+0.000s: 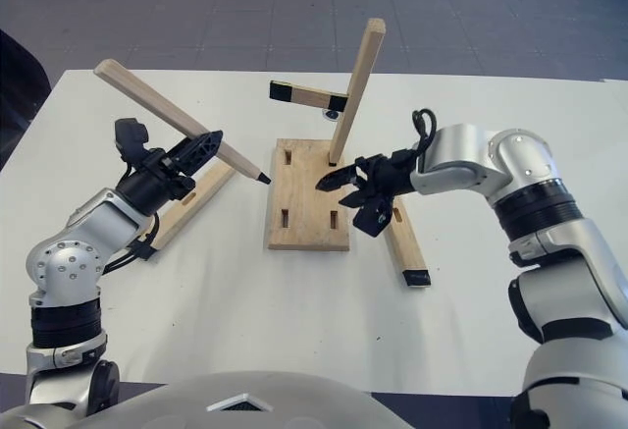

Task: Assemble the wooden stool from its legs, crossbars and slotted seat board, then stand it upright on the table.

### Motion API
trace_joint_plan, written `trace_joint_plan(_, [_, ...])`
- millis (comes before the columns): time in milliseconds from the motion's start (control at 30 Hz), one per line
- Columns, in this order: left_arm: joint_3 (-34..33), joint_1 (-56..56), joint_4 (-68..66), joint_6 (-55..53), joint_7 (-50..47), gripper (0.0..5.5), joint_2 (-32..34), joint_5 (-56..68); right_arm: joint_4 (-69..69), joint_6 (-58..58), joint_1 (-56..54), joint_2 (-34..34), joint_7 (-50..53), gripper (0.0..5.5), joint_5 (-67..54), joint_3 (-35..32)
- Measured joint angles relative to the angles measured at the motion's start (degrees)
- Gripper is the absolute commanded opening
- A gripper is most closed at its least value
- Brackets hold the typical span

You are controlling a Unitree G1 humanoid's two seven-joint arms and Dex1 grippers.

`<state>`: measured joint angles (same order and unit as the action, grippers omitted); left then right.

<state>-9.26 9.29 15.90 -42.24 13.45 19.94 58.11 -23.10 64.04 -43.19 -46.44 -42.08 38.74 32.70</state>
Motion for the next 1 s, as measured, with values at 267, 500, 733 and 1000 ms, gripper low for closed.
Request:
trace_joint_plan(267, [1.4,0.1,-1.2,1.8,-0.1,2.12,-2.3,-7.0,-10.2,-37.5,2.9,3.8,-8.3,3.22,-15.1,-9.9])
trace_joint_plan(500, [-0.7,2.6,-6.9,7.5,-1.8,2.12,-3.8,-14.9,-28.7,-54.6,-0.2,20.5,8.8,3.22,-16.7,-13.8])
trace_joint_plan(733, [3.1,1.6,-8.0,6.7,-0.4,2.12,-4.8,-18.9,-43.9,-55.1,-4.4,29.0,17.4,3.22,-23.8,-21.5])
trace_joint_plan(1000, [-1.9,1.1,-5.5,2.5,1.2,2.11,-1.7,-16.7,-46.6,-45.9,-4.2,32.6,7.3,3.22,-25.3,-20.9])
